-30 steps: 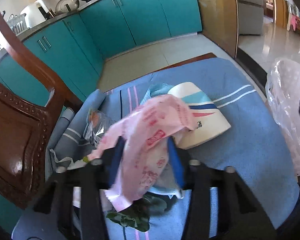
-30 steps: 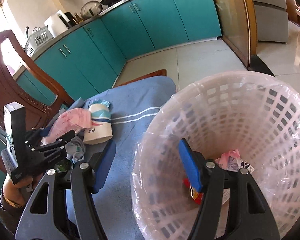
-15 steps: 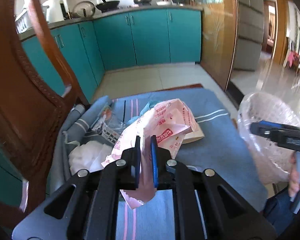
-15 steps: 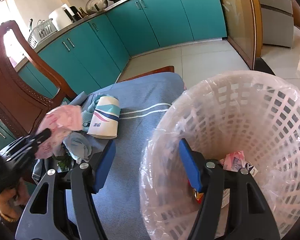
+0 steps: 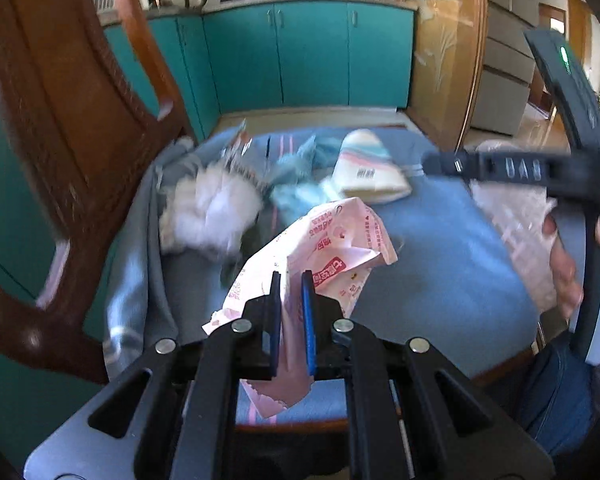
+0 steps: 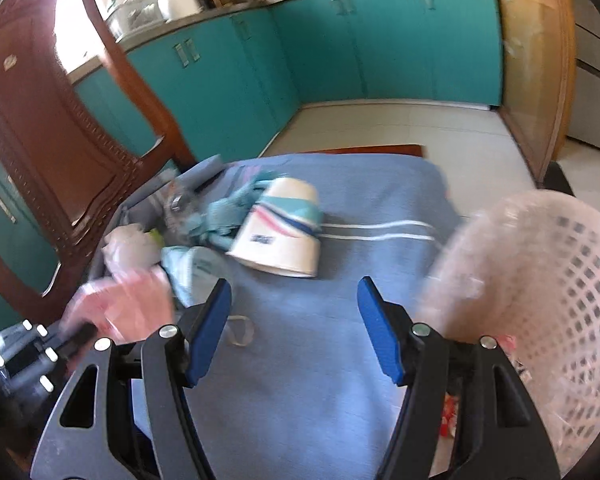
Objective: Collect trash
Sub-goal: 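Grasp the white-and-teal paper cup with the right gripper while the left holds the pink wrapper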
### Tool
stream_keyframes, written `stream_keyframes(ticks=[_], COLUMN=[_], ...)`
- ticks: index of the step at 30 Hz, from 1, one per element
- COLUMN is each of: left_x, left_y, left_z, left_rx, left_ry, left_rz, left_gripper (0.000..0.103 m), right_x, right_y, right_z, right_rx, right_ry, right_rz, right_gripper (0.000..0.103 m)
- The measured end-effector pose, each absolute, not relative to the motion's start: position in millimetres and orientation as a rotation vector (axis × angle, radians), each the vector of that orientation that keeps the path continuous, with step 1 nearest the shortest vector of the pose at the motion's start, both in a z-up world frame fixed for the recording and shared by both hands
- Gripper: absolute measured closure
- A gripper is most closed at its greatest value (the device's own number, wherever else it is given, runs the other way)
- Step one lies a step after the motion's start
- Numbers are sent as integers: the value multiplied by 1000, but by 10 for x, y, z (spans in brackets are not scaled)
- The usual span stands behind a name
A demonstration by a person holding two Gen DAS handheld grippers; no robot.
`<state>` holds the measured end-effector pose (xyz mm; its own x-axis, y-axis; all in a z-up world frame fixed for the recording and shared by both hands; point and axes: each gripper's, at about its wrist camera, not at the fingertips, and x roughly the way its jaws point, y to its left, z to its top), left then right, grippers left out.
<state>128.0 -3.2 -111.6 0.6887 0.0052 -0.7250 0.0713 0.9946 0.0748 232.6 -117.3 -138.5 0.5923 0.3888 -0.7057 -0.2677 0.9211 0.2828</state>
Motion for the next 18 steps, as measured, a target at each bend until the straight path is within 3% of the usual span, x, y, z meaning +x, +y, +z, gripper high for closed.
stream_keyframes(ticks=[7, 9, 10, 18], left_x=[1253, 1245, 1244, 1276], left_y=[211, 231, 233, 233], left_z=[-1317, -1357, -1375, -1443], left_rx=[64, 60, 58, 54], left_ry=[861, 869, 871, 882], left_rz=[-5, -4, -7, -7], left_gripper=[92, 92, 92, 92], right_x=[2498, 2635, 2680, 3044], right_y=[-744, -619, -589, -391], right_z=[-1335, -1389, -1420, -1891], right_rx=[84, 57, 47, -44], right_ry=[862, 880, 887, 999], right_rz=[428, 409, 393, 266], right_gripper=[39, 26, 25, 25])
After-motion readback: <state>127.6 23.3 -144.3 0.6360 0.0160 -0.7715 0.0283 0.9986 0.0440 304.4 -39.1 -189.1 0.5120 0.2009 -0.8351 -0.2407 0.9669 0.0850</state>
